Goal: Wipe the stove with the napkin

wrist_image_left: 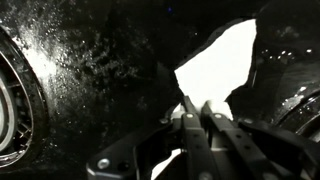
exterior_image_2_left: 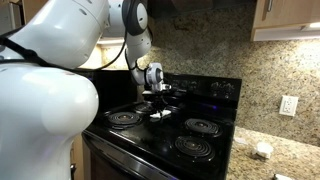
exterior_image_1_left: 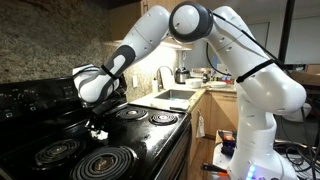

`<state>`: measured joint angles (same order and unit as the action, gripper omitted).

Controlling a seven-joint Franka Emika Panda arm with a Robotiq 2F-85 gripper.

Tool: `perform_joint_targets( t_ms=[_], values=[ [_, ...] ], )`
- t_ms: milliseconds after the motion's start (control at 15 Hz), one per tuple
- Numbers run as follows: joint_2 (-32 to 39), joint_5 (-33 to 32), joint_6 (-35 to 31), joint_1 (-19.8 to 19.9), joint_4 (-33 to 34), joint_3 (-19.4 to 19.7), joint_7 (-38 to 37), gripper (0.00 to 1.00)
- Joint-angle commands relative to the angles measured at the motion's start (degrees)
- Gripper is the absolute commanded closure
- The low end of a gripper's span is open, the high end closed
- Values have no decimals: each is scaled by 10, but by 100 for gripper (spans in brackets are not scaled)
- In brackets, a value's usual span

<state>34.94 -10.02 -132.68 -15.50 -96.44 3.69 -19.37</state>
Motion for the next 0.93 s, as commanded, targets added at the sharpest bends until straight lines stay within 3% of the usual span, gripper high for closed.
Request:
perform_joint_targets(
  t_ms=[0, 267, 333, 867],
  values=[
    [-5, -19, -5, -1, -15, -7, 3, 92],
    [-42, 3, 3, 32, -61, -41, 98, 93],
    [-5, -14, 3, 12, -6, -19, 40, 93],
    [-22, -10, 3, 26, -32, -35, 75, 93]
  ],
)
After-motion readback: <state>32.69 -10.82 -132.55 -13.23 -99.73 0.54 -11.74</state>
